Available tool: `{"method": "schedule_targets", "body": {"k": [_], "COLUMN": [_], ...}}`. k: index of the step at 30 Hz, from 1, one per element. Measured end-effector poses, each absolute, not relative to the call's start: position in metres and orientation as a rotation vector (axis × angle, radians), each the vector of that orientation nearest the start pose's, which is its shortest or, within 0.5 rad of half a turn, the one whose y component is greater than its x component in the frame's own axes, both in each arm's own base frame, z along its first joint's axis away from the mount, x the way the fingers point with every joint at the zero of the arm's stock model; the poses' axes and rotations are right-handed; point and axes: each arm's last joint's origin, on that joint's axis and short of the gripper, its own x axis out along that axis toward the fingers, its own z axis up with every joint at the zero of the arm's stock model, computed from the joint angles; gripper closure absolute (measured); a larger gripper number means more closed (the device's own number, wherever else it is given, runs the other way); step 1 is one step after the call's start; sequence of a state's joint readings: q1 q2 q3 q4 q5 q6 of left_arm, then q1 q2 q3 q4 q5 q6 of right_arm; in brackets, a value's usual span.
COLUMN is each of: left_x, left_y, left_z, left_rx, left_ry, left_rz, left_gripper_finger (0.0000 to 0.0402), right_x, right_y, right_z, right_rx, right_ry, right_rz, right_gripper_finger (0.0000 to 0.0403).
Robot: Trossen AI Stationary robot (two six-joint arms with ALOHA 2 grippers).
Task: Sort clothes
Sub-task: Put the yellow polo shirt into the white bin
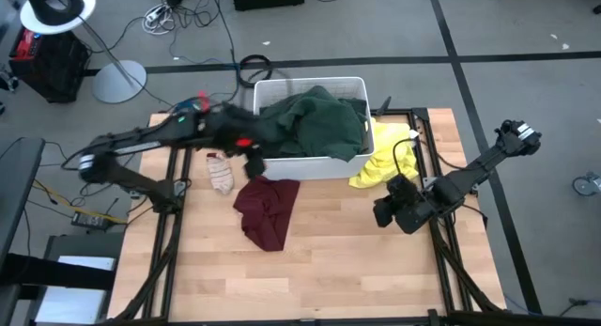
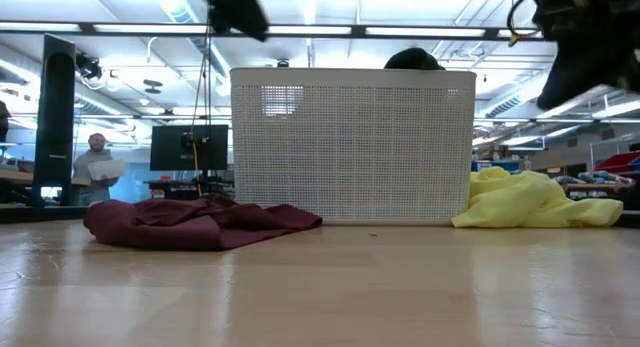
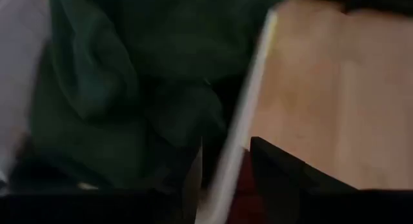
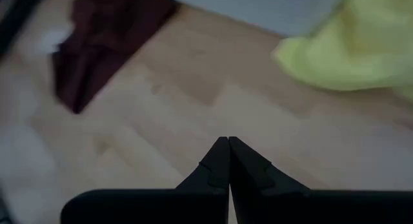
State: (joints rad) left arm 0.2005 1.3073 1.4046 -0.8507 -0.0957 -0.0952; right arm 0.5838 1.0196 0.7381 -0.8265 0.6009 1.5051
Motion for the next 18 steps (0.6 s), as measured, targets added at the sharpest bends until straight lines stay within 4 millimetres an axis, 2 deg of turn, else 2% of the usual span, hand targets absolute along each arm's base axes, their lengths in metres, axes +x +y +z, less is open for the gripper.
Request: {"method": "schedule_targets", "body": {"k": [4,8,13,18], "left_x": [0.213,0.172,0.131,0.114], "left_y": [0.037,0.022,0.009,0.0], "left_z": [0.357,0.343,0.323,0.301], "left_rx": [-0.174,-0.222,-0.299,-0.358], "left_ry": [0.637,0.537,0.423,0.356], "left_rz": [0.287,0.256,0.226,0.201], "left_gripper_finger": [0.0264,0.0264,0.0264,0.0264], "right_x": [0.146,0.137,0.13,0.128], "right_y": [0.078,0.071,0.063,0.054], "right_z": [0.266,0.287,0.291,0.29], "right_rx": [0.725,0.684,0.719,0.775], "right_ry": [0.743,0.798,0.801,0.769], "right_rz": [-0.722,-0.777,-0.905,-1.017], "right_gripper_finger": [0.0402,0.0402,0.0402,0.0394]}}
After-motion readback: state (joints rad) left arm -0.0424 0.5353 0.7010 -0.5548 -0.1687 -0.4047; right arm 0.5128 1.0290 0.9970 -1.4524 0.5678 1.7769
